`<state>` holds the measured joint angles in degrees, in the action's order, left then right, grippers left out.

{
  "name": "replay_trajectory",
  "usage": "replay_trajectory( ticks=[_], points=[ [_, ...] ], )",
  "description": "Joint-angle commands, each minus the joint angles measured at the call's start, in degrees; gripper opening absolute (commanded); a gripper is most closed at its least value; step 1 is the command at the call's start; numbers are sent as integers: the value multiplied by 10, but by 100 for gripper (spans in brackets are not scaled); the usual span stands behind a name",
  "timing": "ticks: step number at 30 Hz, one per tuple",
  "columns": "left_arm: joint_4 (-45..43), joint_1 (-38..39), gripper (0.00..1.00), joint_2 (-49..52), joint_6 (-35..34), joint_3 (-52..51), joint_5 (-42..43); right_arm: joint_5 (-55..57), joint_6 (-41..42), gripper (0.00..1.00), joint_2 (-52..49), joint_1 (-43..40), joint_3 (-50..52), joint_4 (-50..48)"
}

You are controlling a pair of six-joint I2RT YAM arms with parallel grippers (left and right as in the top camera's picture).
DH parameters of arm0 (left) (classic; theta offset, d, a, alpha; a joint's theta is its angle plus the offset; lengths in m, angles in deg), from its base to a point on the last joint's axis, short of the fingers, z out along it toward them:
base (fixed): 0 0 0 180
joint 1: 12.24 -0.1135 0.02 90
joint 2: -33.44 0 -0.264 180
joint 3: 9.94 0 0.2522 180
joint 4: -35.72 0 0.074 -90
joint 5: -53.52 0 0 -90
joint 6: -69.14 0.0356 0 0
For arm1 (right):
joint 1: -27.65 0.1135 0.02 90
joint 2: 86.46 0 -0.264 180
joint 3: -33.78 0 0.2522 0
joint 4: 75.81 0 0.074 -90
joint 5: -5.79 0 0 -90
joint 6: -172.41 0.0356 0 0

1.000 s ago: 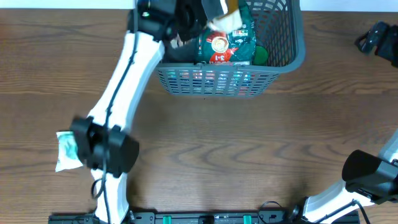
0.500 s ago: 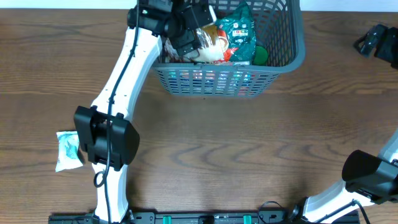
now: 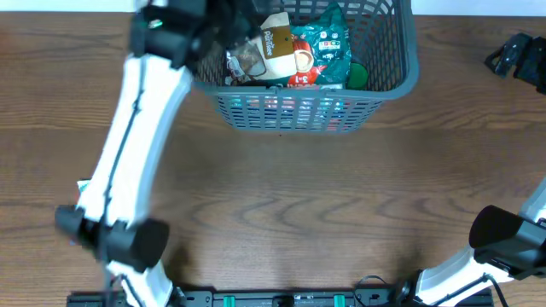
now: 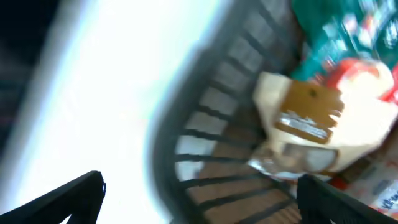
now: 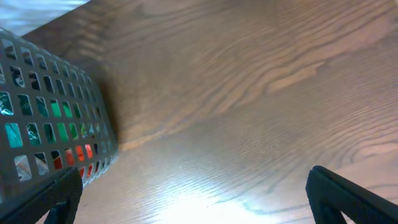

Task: Pack container
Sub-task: 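Move the left gripper down to the mint-green packet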

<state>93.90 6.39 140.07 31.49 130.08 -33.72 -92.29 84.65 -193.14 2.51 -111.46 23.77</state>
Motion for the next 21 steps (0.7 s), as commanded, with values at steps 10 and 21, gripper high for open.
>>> replay_trajectory(
  ticks=[10,21],
  points=[
    [335,-192,99,-141,-475,16,-183,1,-10,99,-5,5,1,-1],
    [402,-361,99,-248,-494,-131,-91,2,-13,99,-5,5,1,-1]
  ],
)
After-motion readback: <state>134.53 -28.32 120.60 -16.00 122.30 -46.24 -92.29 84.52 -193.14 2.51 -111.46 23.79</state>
